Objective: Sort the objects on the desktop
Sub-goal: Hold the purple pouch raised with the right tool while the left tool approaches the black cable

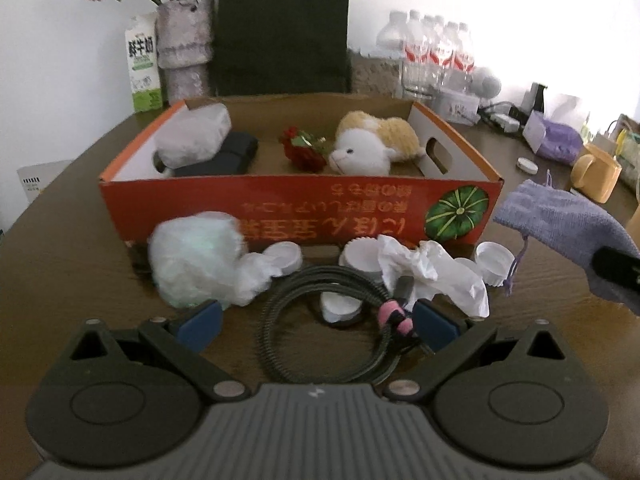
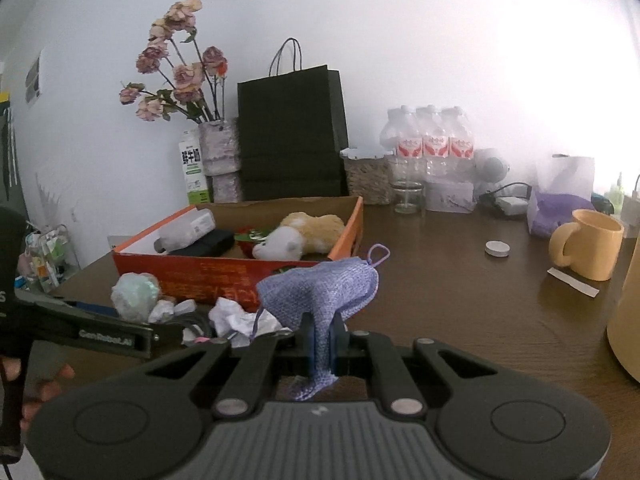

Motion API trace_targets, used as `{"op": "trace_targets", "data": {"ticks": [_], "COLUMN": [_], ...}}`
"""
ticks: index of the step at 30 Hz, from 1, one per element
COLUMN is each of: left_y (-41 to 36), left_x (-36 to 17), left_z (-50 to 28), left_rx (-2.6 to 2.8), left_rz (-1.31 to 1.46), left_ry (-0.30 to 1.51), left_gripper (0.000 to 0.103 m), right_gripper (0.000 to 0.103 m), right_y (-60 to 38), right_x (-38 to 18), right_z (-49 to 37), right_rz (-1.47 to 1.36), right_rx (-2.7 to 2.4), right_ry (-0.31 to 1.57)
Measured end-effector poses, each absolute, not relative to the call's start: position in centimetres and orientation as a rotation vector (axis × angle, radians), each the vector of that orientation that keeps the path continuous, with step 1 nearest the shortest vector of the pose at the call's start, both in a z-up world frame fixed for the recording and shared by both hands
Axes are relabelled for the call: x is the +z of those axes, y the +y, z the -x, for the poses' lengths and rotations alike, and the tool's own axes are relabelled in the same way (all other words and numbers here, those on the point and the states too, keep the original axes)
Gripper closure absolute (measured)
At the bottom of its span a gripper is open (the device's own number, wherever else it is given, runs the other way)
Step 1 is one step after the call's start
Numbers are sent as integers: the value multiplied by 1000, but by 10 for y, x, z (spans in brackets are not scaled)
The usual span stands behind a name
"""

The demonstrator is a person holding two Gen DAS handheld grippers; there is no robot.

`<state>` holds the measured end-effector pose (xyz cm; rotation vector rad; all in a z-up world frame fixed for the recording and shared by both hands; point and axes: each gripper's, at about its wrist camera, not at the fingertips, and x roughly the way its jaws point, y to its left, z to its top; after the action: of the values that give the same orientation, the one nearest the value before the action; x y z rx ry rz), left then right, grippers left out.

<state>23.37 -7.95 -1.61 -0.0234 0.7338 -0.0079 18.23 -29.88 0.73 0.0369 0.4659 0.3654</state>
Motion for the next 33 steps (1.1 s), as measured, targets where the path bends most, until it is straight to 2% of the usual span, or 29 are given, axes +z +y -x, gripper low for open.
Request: {"op": "trace_targets", "data": {"ticks": [10, 20, 22, 33], "left_y": [-93, -93, -94, -89], "left_x": [-35, -38, -36, -30], "left_z": [-265, -268, -266, -254], "left_rx": [26, 16, 11, -18], "left_rz": [-5, -8, -13, -2], "left_ry": [874, 875, 869, 840], "left_gripper": [0, 0, 4, 8], "right_gripper": [97, 97, 97, 96], "right_y": [-306, -310, -310, -304], "right_x": [-3, -10, -10, -1], "right_z": [-204, -205, -204, -188], "right_rz": [-74, -98, -101, -88], "right_rx": [405, 417, 417, 417], "right_ry": [482, 492, 492, 475]}}
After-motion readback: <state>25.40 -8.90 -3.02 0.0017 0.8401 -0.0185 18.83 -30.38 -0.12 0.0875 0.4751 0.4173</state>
